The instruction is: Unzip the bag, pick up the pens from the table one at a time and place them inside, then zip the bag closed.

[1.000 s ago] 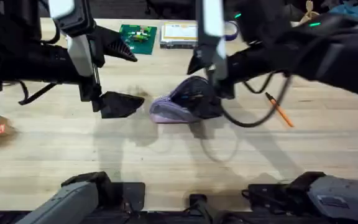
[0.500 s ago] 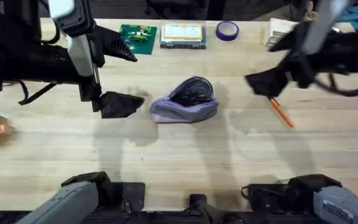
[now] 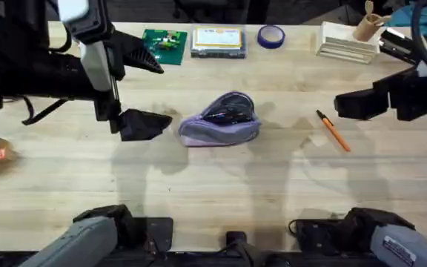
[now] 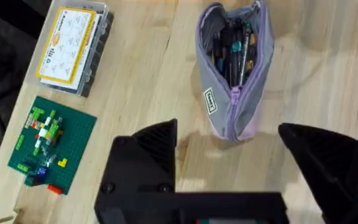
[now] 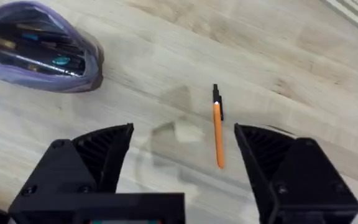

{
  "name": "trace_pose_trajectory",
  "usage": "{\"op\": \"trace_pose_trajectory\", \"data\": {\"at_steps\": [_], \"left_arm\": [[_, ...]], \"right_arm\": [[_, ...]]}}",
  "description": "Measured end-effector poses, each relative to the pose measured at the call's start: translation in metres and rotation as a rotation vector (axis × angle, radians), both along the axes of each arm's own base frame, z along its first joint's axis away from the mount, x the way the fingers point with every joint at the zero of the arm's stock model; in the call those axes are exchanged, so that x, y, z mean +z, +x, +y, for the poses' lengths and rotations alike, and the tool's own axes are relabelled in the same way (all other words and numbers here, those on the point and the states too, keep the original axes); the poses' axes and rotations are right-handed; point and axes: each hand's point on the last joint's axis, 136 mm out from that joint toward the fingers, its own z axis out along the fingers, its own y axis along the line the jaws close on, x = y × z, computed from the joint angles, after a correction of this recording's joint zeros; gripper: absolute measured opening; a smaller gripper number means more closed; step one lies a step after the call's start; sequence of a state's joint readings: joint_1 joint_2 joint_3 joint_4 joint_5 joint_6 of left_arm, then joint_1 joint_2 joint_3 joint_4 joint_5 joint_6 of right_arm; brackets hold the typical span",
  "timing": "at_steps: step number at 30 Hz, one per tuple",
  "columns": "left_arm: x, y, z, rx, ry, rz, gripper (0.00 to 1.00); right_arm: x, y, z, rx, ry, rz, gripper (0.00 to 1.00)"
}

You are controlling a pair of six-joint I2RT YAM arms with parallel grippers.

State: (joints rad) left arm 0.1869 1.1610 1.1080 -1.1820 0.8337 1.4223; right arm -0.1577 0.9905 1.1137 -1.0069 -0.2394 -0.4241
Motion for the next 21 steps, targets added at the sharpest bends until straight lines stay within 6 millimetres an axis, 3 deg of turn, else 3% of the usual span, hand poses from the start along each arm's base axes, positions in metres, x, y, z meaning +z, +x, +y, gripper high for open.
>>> {"op": "trace_pose_trajectory", "data": {"at_steps": [8,12,21], "left_arm": [[0.0,0.0,0.0,0.0,0.0,-0.001,0.993],[0.0,0.001,0.0,0.0,0.001,-0.005,0.993],[-0.001,0.002,0.002,0.006,0.017,-0.006,0.993]], "right_arm": [[-0.008,-0.012,0.0,-0.011,0.003,0.061,0.996],[-0.013,-0.012,-0.011,-0.044,-0.047,0.083,0.996],[-0.049,0.0,-0.025,-0.075,-0.093,0.206,0.996]]}}
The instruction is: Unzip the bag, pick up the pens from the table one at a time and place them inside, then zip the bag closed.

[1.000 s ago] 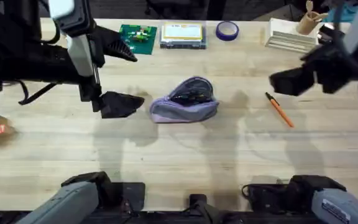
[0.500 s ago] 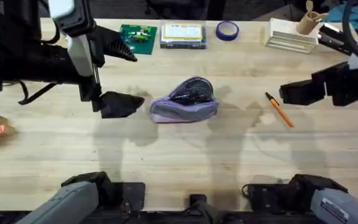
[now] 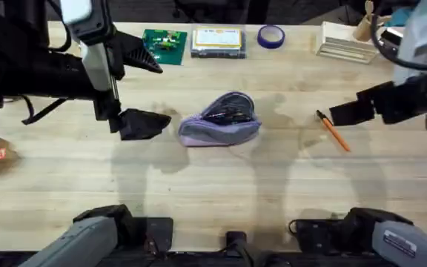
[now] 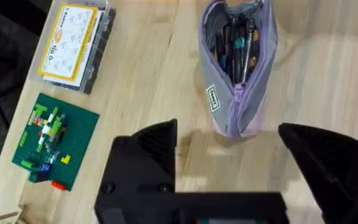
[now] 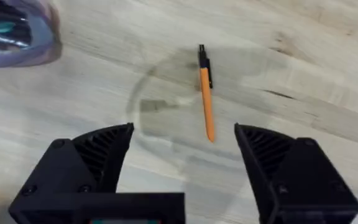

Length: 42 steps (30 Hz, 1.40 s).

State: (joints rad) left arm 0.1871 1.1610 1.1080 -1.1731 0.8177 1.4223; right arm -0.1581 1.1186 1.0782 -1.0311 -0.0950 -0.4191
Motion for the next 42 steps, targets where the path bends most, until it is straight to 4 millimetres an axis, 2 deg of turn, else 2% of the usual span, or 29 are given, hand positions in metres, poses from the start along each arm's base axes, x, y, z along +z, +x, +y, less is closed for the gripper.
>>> {"op": "trace_pose_trajectory", "data": {"at_steps": [16,30,34,37,39,42], "left_arm": [[0.0,0.001,0.0,0.001,0.004,-0.006,0.993],[0.0,0.001,0.0,0.001,0.004,-0.006,0.993],[0.0,0.001,0.001,0.001,0.004,-0.006,0.994],[0.0,0.001,0.001,0.001,0.004,-0.006,0.994],[0.0,0.001,0.001,0.001,0.004,-0.006,0.993],[0.0,0.001,0.001,0.001,0.004,-0.006,0.993]], "right_arm": [[-0.083,0.035,-0.008,-0.004,0.014,0.174,0.996],[-0.139,0.038,-0.011,0.001,0.024,0.334,0.996],[-0.139,0.039,-0.011,0.001,0.024,0.338,0.993],[-0.14,0.04,-0.013,-0.001,0.017,0.341,0.936],[-0.14,0.041,-0.015,-0.003,0.004,0.339,0.837],[-0.141,0.044,-0.022,-0.012,-0.023,0.333,0.606]]}}
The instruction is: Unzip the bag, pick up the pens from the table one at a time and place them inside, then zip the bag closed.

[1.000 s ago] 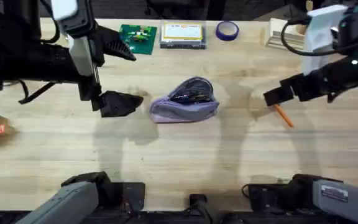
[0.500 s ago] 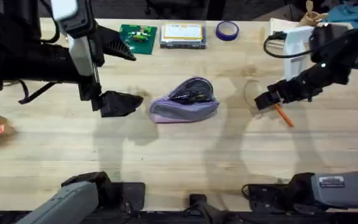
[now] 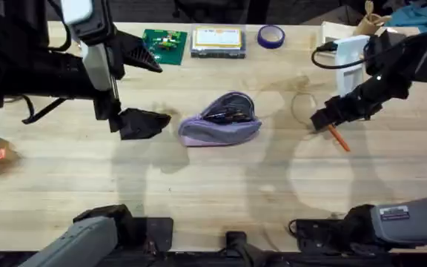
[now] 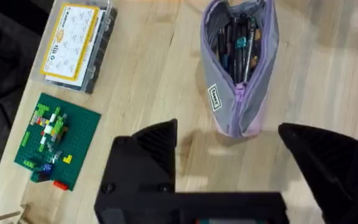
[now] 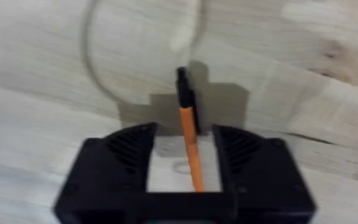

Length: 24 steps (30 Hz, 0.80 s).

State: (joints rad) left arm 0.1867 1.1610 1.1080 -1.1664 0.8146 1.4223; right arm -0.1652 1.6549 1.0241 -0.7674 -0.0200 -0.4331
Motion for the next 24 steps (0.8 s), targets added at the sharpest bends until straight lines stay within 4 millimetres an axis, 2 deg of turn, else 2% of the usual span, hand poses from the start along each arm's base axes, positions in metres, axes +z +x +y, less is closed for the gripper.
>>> {"op": "trace_pose_trajectory", "data": {"at_steps": [6,18,20,24], "left_arm": [[0.0,0.0,0.0,0.0,0.0,0.0,0.993],[0.0,0.0,0.0,0.0,0.0,0.0,0.993],[0.0,0.0,0.0,0.0,0.0,0.0,0.993],[0.0,0.0,0.0,0.0,0.0,0.0,0.993]], "right_arm": [[0.001,0.002,-0.001,0.0,-0.001,-0.006,0.067],[0.005,0.0,0.004,0.008,0.026,0.009,0.039],[0.012,0.002,0.005,0.008,0.028,-0.009,0.037],[0.04,0.014,0.005,0.002,0.02,-0.108,0.033]]}}
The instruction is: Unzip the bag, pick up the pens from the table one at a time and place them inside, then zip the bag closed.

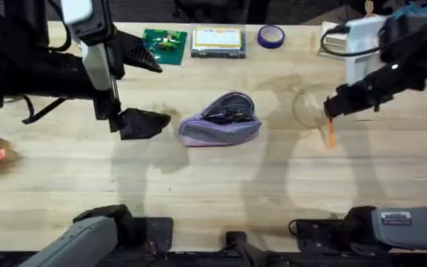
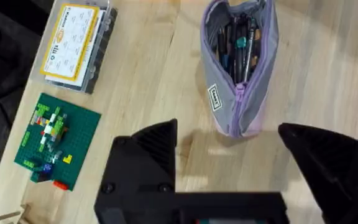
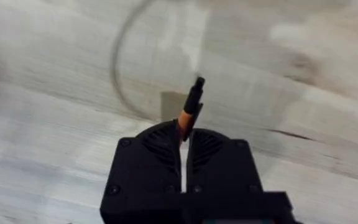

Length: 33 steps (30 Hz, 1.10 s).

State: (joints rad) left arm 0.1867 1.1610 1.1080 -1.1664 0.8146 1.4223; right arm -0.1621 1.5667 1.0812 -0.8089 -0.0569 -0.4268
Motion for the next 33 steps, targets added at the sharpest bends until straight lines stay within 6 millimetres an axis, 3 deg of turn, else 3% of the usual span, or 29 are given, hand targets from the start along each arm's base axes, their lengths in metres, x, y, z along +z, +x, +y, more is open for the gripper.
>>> {"op": "trace_pose_trajectory", "data": {"at_steps": [5,12,20,28,33], "left_arm": [[0.0,0.0,0.0,0.0,0.0,0.0,0.993],[0.0,0.0,0.0,0.0,0.0,0.0,0.993],[0.0,0.0,0.0,0.0,0.0,0.0,0.992],[0.0,0.0,0.0,0.0,0.0,0.0,0.993],[0.0,0.0,0.0,0.0,0.0,0.0,0.993]], "right_arm": [[0.034,0.007,0.006,0.018,-0.014,-0.114,0.032],[0.058,0.008,0.026,0.087,-0.021,-0.201,0.032],[0.092,0.024,0.055,0.182,-0.027,-0.369,0.032],[0.12,0.042,0.109,0.335,0.0,-0.535,0.031],[0.126,0.035,0.154,0.534,0.044,-0.577,0.031]]}}
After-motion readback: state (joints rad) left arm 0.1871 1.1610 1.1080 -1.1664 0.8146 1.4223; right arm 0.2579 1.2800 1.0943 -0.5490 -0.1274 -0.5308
